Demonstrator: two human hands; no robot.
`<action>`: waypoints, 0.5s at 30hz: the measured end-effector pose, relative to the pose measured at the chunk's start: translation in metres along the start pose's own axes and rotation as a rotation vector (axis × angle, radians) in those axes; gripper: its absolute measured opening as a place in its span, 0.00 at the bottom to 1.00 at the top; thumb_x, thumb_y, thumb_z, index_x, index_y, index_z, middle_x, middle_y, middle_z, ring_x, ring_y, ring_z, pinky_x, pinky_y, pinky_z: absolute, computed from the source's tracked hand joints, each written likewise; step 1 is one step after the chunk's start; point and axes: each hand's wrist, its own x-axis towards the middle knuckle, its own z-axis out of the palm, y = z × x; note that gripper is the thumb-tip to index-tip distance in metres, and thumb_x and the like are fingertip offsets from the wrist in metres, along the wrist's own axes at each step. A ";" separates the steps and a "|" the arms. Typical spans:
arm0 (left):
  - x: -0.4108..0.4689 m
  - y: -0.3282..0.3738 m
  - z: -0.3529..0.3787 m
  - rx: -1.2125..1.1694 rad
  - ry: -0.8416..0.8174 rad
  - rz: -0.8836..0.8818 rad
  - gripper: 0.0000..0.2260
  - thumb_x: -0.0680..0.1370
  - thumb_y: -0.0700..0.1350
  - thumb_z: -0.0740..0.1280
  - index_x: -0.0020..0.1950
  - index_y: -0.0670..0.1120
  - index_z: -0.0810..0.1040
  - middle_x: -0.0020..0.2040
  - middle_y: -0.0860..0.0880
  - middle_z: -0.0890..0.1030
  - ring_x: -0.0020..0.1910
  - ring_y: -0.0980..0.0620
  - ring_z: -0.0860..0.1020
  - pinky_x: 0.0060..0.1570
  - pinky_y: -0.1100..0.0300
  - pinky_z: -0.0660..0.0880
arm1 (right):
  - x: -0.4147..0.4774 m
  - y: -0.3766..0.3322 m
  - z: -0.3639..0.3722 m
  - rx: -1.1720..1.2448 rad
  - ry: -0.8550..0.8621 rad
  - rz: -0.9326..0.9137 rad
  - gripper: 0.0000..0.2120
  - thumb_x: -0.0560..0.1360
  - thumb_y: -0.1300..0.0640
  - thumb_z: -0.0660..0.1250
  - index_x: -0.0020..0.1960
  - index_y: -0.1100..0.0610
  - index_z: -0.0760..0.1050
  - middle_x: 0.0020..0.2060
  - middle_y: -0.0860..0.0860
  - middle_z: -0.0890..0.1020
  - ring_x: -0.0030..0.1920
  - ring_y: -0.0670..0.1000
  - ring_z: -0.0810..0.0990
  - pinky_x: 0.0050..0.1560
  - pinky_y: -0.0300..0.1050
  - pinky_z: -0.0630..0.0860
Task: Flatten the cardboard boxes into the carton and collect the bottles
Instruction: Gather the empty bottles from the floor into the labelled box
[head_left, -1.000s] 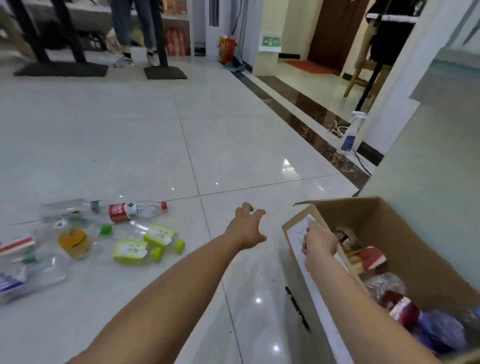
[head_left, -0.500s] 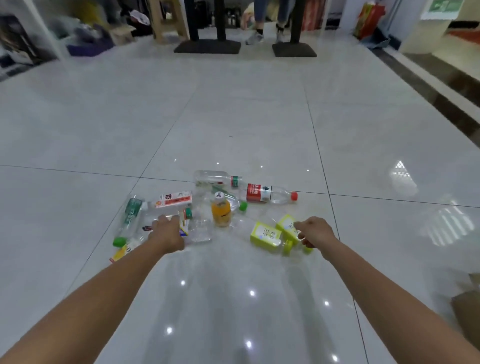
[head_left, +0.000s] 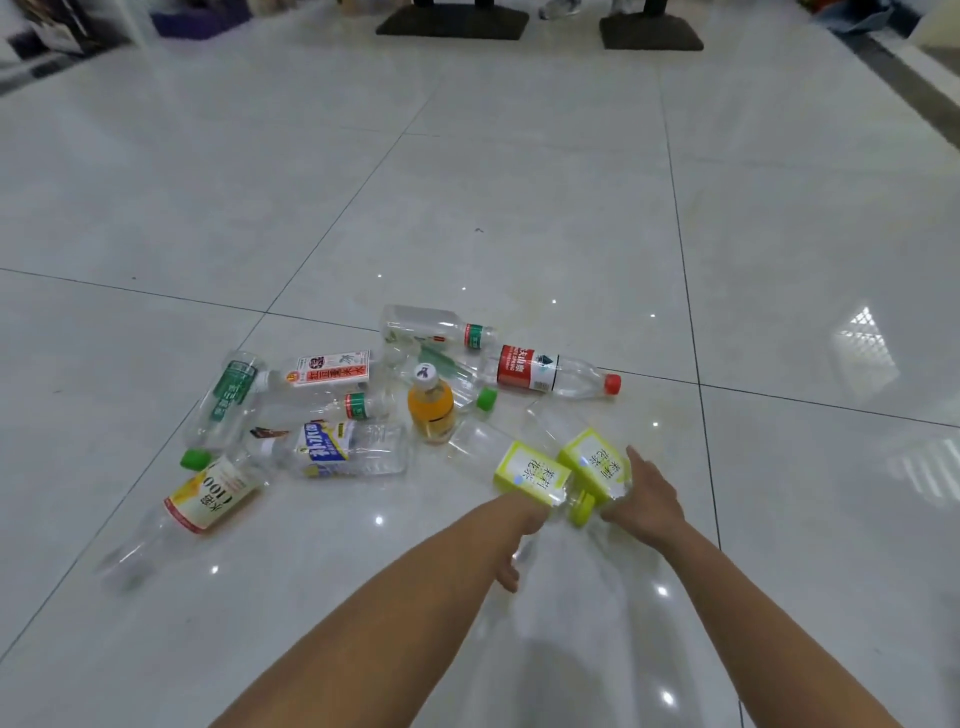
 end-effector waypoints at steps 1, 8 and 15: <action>0.003 0.002 0.007 -0.028 -0.010 0.001 0.27 0.82 0.52 0.58 0.76 0.40 0.58 0.74 0.40 0.64 0.69 0.39 0.70 0.66 0.44 0.70 | 0.001 0.001 0.004 0.012 -0.016 0.011 0.47 0.64 0.51 0.72 0.77 0.51 0.51 0.70 0.56 0.66 0.68 0.60 0.68 0.66 0.52 0.68; 0.029 0.016 0.032 -0.346 0.082 -0.065 0.36 0.77 0.65 0.58 0.73 0.40 0.60 0.67 0.37 0.70 0.63 0.37 0.74 0.59 0.42 0.75 | -0.012 0.006 0.042 0.228 -0.036 0.073 0.28 0.70 0.47 0.69 0.61 0.58 0.61 0.55 0.55 0.75 0.55 0.59 0.76 0.50 0.48 0.72; 0.056 0.005 0.028 -0.519 0.270 0.118 0.20 0.75 0.49 0.69 0.54 0.44 0.59 0.59 0.40 0.75 0.44 0.46 0.75 0.54 0.49 0.76 | -0.031 0.002 0.054 0.412 -0.105 0.195 0.27 0.66 0.54 0.68 0.58 0.59 0.59 0.45 0.52 0.75 0.43 0.55 0.75 0.42 0.44 0.72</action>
